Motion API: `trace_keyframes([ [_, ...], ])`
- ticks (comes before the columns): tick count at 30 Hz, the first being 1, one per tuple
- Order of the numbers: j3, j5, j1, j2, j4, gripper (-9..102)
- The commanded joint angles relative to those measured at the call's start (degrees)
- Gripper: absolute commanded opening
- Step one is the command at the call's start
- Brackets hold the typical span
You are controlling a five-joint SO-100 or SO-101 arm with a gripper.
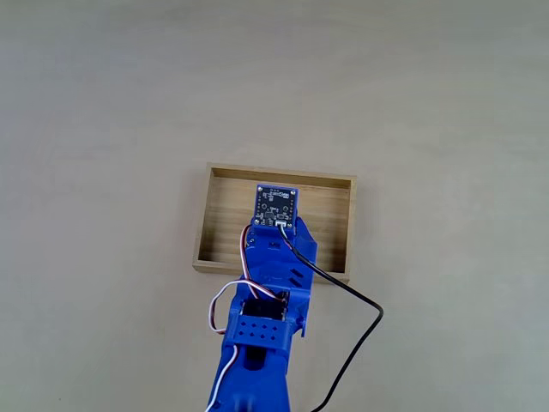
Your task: Place the black cylinder in the wooden box then return to rest.
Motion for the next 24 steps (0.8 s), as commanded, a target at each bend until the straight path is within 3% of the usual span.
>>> trace_keyframes([
  [1,-6.59,0.35,-1.05,-0.53,-2.11,16],
  [10,-8.26,0.44,-1.05,1.49,-2.20,17],
  [16,-8.00,0.62,-1.14,0.26,-2.20,30],
  [24,-6.94,0.79,-1.14,-2.02,-2.20,34],
])
